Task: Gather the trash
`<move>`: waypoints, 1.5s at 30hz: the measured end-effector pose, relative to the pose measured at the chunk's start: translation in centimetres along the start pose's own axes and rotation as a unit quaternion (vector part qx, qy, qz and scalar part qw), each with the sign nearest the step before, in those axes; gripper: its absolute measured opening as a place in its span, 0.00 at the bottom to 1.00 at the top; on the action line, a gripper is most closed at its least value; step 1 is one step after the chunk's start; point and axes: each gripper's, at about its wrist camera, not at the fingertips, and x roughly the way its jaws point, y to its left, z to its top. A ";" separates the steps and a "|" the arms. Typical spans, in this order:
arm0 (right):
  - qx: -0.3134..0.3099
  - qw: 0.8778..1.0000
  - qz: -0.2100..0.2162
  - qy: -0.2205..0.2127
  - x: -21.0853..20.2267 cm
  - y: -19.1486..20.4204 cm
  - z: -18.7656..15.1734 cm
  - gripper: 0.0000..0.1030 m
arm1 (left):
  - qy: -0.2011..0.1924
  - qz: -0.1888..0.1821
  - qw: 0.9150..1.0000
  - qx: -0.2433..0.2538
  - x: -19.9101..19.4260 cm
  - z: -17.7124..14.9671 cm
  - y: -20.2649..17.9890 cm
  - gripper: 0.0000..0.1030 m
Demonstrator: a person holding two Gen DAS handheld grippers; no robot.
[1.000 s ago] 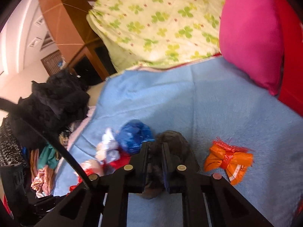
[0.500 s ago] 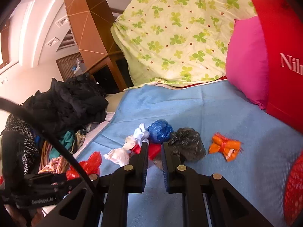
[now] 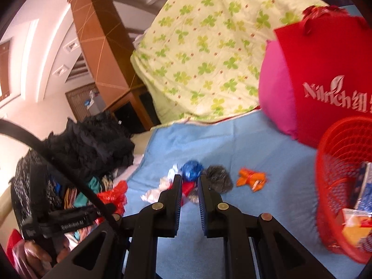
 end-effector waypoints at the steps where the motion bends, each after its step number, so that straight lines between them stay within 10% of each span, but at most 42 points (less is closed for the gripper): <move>1: 0.002 1.000 0.000 -0.006 -0.6 -0.1 0.4 0.14 | -0.005 -0.002 1.000 0.006 -0.4 0.2 -0.5 0.47; 15: 0.041 0.995 0.010 -0.093 -9.1 -2.0 4.4 0.14 | -0.032 -0.034 0.998 0.051 -2.7 2.0 -4.5 0.47; 22: 0.058 0.998 0.029 0.008 -3.7 -2.0 2.7 0.17 | -0.018 0.003 1.000 0.016 -1.4 1.7 -0.9 0.47; 25: 0.045 0.996 0.029 0.077 1.4 -1.3 1.4 0.38 | -0.012 0.013 1.000 0.012 -0.8 1.1 0.2 0.47; 27: 0.053 0.992 0.039 0.111 4.8 -1.2 0.5 0.77 | -0.010 0.018 1.000 0.008 -0.4 0.7 1.3 0.47; 33: 0.083 0.980 0.000 0.182 15.4 -2.7 -1.1 0.43 | -0.008 0.028 0.999 -0.015 0.6 0.6 4.9 0.47; 45: 0.191 0.945 -0.052 0.260 28.4 -6.5 -4.0 0.39 | 0.005 0.031 0.999 -0.038 1.9 0.0 7.9 0.47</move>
